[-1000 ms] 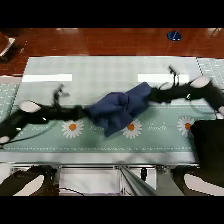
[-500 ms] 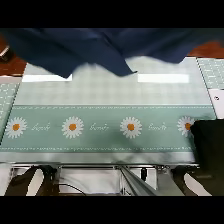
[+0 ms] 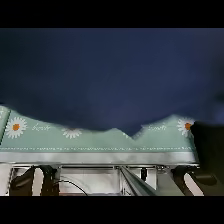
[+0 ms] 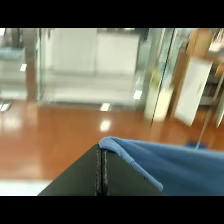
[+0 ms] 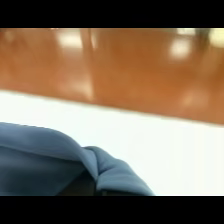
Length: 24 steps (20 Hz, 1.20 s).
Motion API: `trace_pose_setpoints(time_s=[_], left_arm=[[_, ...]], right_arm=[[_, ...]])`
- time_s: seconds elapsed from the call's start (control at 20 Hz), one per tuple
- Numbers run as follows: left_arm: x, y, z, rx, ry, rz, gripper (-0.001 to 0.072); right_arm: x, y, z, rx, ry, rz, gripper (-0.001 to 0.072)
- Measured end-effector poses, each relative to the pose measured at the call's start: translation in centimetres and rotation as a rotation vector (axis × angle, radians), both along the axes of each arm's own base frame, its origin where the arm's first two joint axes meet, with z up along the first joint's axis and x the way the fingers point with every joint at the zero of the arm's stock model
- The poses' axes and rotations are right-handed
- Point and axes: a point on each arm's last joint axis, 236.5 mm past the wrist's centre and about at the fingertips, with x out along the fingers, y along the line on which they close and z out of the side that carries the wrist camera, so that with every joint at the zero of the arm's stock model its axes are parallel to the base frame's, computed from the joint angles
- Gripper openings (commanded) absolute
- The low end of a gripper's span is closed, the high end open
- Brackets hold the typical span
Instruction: Fold the shirts.
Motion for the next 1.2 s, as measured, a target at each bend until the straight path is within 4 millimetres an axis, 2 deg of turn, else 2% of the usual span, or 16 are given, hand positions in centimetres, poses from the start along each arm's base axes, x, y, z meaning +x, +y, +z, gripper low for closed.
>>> trace_pose_setpoints(time_s=[0.15,0.25,0.45,0.6,0.7,0.8,0.95,1.0,1.05,1.1,1.2], left_arm=[[0.9,0.1,-5.6,0.012,0.17,-0.027,0.0012],[2.2,0.1,-10.0,-0.01,0.286,-0.053,0.0012],[5.8,0.1,-20.0,-0.105,0.528,-0.09,0.0012],[9.2,-0.9,-25.7,-0.217,0.655,-0.15,0.0012],[11.8,-1.7,-29.0,-0.288,0.726,-0.185,0.0012],[14.2,-2.6,-32.3,-0.36,0.793,-0.204,0.0012],[16.7,-4.0,-37.3,-0.454,0.904,-0.218,0.0013],[17.2,-4.5,-38.7,-0.479,0.936,-0.224,0.0046],[17.6,-5.1,-39.9,-0.496,0.966,-0.232,0.0269],[18.0,-5.6,-40.8,-0.512,0.988,-0.235,0.0498],[18.3,-6.2,-41.9,-0.528,1.029,-0.25,0.0508]], right_arm=[[-1.1,-0.2,-4.6,-0.01,0.163,-0.005,0.0021],[-0.9,0.0,-8.9,0.0,0.288,0.0,0.0021],[1.4,1.0,-20.0,0.061,0.542,0.011,0.0021],[4.8,1.3,-27.6,0.123,0.655,-0.019,0.0021],[7.6,1.3,-31.4,0.154,0.703,-0.048,0.0021],[10.8,1.2,-34.2,0.175,0.737,-0.077,0.0021],[15.6,0.9,-37.7,0.189,0.792,-0.106,0.0023],[17.1,0.9,-38.6,0.192,0.805,-0.112,0.0072],[18.5,0.9,-39.6,0.197,0.824,-0.116,0.0296],[19.8,1.0,-40.1,0.202,0.83,-0.119,0.0411],[22.0,0.9,-40.6,0.217,0.838,-0.122,0.041]])
